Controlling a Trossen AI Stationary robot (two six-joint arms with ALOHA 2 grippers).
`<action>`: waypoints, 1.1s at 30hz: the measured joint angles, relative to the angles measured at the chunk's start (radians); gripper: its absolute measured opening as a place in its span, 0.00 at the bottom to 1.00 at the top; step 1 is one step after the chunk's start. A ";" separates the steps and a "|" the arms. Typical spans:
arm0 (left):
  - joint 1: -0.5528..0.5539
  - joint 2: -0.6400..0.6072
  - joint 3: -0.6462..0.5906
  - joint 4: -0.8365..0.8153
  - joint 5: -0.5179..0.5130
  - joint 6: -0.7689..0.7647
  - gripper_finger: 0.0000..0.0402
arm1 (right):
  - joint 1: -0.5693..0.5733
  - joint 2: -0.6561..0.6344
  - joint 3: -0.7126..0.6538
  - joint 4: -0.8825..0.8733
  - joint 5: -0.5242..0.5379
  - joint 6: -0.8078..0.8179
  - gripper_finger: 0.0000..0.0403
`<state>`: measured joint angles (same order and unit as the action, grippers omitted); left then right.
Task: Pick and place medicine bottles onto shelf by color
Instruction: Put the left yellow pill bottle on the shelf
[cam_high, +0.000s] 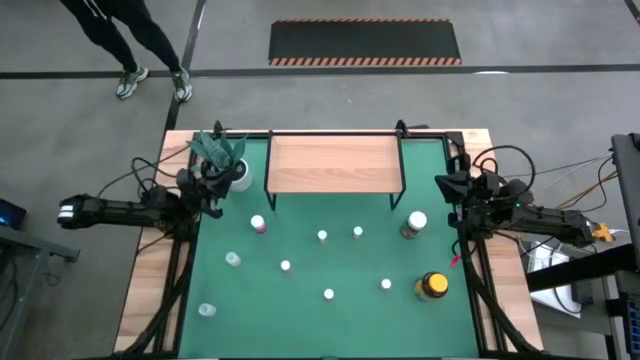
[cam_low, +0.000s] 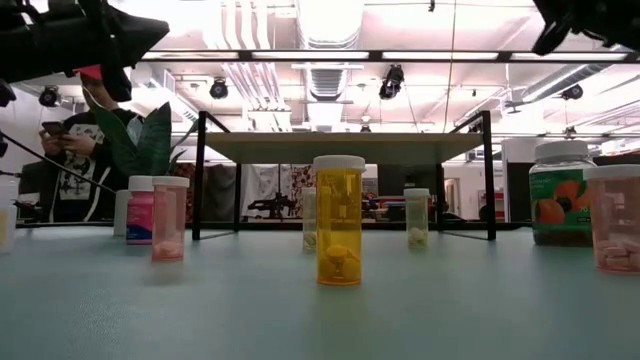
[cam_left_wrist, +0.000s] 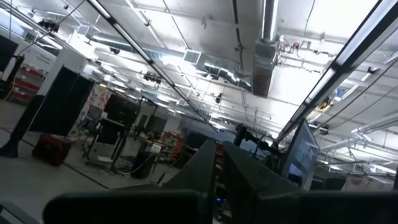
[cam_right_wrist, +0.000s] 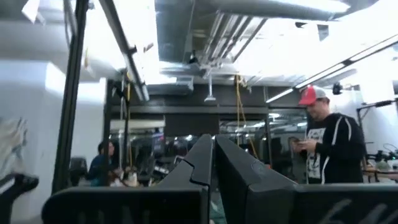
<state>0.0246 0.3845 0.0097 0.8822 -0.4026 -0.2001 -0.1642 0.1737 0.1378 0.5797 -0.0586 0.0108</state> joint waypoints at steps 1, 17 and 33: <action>0.000 0.003 0.000 0.000 0.000 0.000 0.03 | 0.000 0.021 0.018 -0.001 -0.013 -0.006 0.02; 0.000 -0.002 0.000 0.132 -0.006 0.128 0.03 | 0.016 0.395 0.352 -0.173 -0.135 -0.075 0.02; 0.000 -0.006 0.000 0.209 -0.006 0.269 0.03 | 0.232 0.706 0.697 -0.383 -0.047 -0.143 0.02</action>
<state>0.0246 0.3782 0.0097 1.0913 -0.4086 0.0685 0.0680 0.8794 0.8343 0.1970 -0.1058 -0.1323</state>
